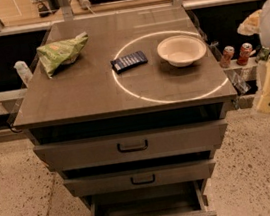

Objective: Close bottom drawer

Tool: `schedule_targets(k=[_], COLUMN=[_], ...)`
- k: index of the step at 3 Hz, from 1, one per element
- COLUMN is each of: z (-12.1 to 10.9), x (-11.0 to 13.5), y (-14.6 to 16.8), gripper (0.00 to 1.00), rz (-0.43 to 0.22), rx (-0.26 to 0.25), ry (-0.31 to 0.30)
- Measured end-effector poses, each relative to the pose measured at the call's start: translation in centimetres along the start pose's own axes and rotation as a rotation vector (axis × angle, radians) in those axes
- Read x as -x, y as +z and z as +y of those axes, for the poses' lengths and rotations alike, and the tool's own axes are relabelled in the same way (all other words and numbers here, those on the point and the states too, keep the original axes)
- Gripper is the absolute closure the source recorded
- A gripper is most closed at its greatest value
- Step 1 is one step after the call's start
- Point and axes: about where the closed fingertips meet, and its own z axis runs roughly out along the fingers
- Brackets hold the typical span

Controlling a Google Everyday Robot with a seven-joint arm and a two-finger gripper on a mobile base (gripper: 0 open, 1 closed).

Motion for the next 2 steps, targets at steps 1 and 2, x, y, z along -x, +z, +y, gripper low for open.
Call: schedule_targets(k=[1, 2], z=[2.7, 5.5], x=[-2.3, -4.3], y=[4.6, 10.7], gripper=[0.00, 0.00], rz=[-0.113, -0.261], rx=[0.030, 0.084], ry=[0.043, 0.145])
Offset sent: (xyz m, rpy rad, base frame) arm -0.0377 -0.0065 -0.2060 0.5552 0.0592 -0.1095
